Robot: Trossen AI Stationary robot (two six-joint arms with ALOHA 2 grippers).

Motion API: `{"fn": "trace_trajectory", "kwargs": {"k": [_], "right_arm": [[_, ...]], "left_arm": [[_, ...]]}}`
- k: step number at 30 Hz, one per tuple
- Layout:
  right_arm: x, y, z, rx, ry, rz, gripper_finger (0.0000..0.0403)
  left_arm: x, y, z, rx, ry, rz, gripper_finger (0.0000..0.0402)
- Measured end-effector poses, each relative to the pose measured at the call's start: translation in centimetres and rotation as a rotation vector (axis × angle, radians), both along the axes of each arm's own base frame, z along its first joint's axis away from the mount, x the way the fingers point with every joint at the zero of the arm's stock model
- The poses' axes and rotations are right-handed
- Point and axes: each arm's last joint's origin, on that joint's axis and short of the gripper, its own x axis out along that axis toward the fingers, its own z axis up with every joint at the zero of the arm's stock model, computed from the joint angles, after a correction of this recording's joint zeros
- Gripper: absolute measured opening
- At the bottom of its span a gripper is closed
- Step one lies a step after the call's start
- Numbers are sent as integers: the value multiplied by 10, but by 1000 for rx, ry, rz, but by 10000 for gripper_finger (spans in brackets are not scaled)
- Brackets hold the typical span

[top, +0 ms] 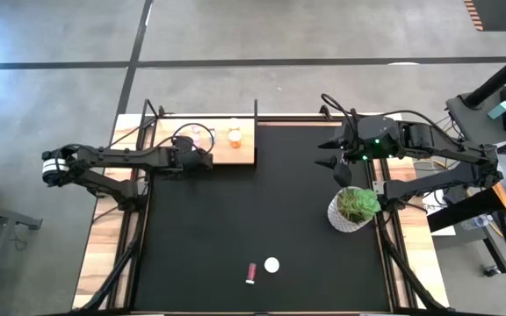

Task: Pick and place medicine bottles onto shelf by color
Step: Put the orange capsule bottle into the shelf

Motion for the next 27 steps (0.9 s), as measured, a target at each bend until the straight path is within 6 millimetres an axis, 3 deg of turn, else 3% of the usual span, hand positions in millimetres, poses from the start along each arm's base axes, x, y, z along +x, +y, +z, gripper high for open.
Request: {"fn": "trace_trajectory", "kwargs": {"k": [27], "right_arm": [[0,0,0,39,-7,-27,226]], "left_arm": [[-12,-4,36,20,-166,-26,142]]}}
